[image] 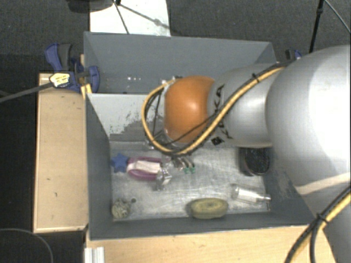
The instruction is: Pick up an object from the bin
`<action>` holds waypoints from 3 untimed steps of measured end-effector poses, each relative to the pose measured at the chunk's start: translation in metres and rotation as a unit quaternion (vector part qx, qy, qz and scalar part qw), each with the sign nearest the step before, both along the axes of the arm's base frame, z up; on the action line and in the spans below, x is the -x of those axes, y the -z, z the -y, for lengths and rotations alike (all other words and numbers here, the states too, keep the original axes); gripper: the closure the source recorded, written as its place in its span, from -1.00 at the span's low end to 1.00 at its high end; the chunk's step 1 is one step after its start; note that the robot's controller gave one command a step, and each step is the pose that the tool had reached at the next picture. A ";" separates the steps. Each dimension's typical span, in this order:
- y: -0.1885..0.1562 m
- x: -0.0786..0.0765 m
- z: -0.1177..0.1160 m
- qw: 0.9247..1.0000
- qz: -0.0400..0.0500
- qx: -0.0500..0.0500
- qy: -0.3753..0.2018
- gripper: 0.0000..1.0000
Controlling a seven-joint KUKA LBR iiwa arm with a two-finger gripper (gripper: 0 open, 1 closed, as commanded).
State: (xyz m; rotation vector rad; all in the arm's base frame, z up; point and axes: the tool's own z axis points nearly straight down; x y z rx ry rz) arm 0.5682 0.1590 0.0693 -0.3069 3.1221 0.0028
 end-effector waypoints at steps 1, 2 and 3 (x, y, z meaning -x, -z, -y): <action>-0.033 0.007 -0.027 1.000 0.001 -0.001 0.030 -1.00; -0.036 -0.003 -0.014 0.997 0.001 -0.001 0.076 -1.00; 0.000 -0.002 -0.009 0.996 -0.002 0.001 0.084 -1.00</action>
Offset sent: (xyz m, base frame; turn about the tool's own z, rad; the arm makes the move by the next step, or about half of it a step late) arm -0.0079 0.0249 0.0307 0.0614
